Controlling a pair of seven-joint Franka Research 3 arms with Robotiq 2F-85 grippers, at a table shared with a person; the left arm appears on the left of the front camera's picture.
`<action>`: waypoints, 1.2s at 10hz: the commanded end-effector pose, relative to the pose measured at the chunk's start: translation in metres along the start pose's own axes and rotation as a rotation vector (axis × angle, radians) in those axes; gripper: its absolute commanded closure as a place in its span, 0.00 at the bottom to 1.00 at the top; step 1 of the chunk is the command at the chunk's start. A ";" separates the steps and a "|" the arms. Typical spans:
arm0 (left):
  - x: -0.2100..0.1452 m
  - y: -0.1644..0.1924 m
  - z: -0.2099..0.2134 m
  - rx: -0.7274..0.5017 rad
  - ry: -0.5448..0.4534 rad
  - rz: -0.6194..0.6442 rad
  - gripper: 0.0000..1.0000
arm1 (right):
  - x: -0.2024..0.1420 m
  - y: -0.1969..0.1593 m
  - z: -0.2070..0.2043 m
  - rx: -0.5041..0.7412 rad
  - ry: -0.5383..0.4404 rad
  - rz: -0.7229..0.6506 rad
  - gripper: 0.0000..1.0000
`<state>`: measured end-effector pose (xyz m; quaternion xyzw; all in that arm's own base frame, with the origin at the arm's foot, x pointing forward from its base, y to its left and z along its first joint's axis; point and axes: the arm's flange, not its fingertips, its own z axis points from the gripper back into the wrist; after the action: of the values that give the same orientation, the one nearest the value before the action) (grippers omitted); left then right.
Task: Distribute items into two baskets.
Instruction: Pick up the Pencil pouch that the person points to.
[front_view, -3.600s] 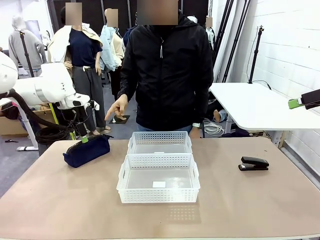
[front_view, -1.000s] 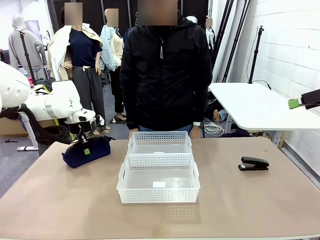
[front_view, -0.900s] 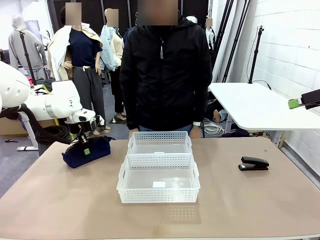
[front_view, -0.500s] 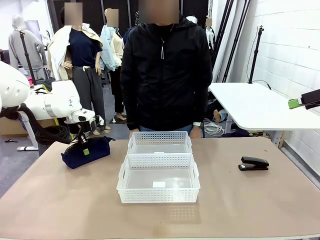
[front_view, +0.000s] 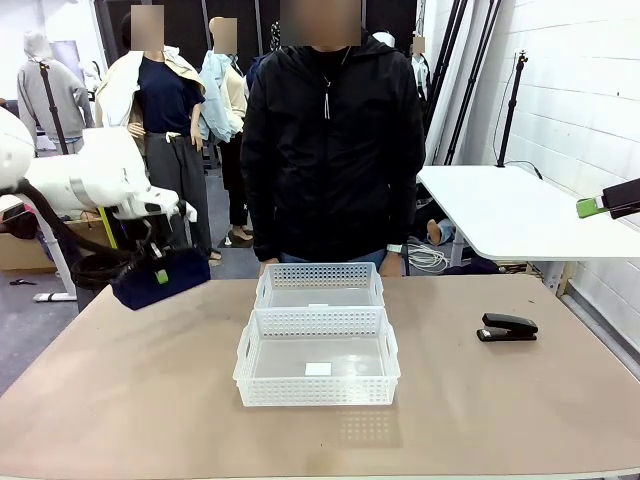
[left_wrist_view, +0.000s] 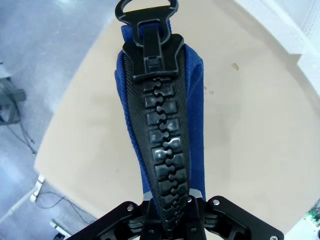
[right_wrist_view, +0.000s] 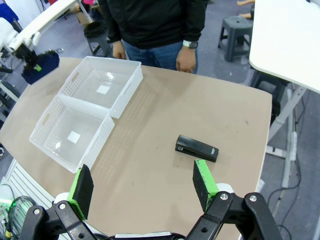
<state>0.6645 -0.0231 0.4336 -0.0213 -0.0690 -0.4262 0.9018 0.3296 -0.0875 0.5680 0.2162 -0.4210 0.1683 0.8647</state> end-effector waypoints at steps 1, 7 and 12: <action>-0.025 -0.006 0.053 0.069 -0.008 0.094 1.00 | 0.000 0.000 -0.001 0.010 0.000 -0.003 0.00; -0.131 -0.005 0.178 0.115 -0.073 0.265 1.00 | 0.000 0.000 -0.001 0.010 0.000 -0.003 0.00; -0.159 -0.020 0.196 -0.010 -0.004 0.226 1.00 | 0.000 0.000 -0.001 0.010 0.000 -0.003 0.00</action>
<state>0.5302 0.1029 0.6034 -0.0267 -0.0604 -0.3121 0.9477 0.3296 -0.0876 0.5681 0.2161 -0.4211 0.1681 0.8647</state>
